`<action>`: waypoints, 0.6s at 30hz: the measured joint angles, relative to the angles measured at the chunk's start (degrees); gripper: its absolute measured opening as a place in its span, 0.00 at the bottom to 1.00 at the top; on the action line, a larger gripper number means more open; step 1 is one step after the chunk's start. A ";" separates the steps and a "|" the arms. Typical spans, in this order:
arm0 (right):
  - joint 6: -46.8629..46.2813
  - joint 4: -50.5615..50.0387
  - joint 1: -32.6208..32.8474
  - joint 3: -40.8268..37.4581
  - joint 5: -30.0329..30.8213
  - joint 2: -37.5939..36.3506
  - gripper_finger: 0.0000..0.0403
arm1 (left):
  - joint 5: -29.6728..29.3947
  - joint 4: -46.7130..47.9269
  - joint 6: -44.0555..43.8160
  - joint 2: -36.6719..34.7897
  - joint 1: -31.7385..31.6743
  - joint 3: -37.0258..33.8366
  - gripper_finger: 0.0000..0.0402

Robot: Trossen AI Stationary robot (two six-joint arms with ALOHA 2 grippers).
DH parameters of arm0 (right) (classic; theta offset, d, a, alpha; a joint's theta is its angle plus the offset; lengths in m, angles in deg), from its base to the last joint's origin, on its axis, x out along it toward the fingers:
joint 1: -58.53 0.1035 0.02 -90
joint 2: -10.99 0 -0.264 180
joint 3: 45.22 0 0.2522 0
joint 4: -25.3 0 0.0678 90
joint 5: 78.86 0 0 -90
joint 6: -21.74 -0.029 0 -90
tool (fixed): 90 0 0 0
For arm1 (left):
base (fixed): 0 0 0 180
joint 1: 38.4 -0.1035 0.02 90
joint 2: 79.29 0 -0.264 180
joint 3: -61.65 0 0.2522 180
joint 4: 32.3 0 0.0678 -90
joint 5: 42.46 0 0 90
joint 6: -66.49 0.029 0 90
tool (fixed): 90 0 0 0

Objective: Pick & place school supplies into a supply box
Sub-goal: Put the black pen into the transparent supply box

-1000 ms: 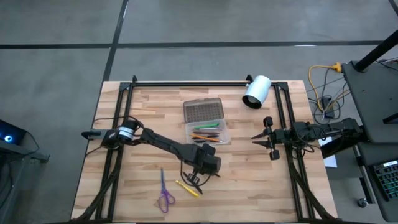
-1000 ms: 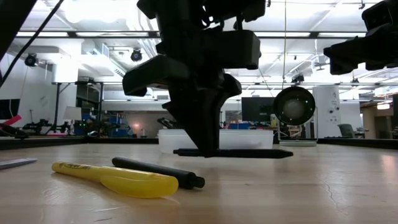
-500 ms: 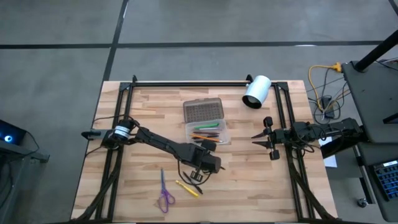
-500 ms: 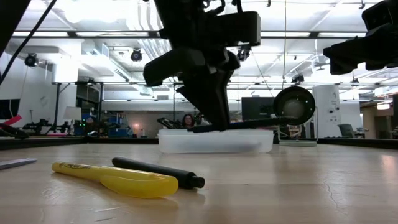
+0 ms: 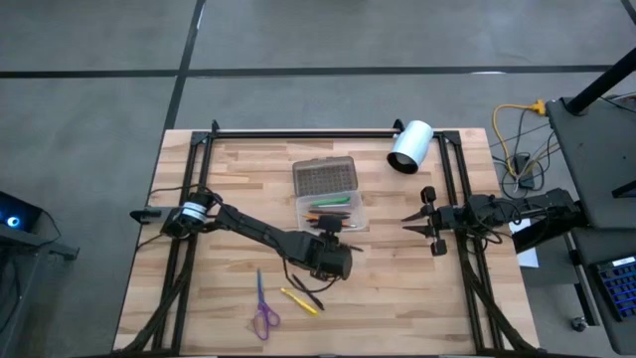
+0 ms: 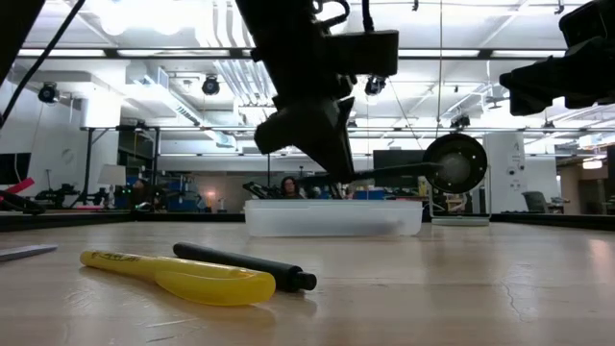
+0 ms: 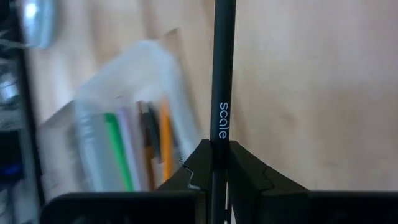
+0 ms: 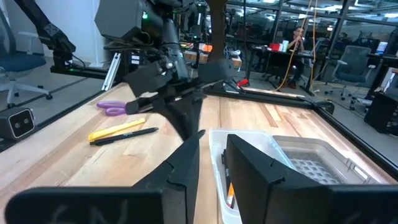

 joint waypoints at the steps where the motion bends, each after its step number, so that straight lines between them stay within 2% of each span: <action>1: 0.00 0.01 0.01 0.00 0.00 0.00 0.19 | -1.63 0.11 -0.55 -0.08 0.00 -0.02 0.03; 8: 0.00 0.02 0.00 0.00 -0.01 0.00 0.20 | -14.53 1.76 -5.91 -0.74 -0.16 -0.04 0.03; 15: 0.00 0.01 0.01 0.00 0.00 0.00 0.17 | -21.85 3.49 -7.31 -0.74 -0.95 -1.19 0.03; 18: 0.00 0.02 0.01 0.00 0.00 0.00 0.17 | -22.79 3.49 -7.39 -0.74 -1.38 -2.18 0.03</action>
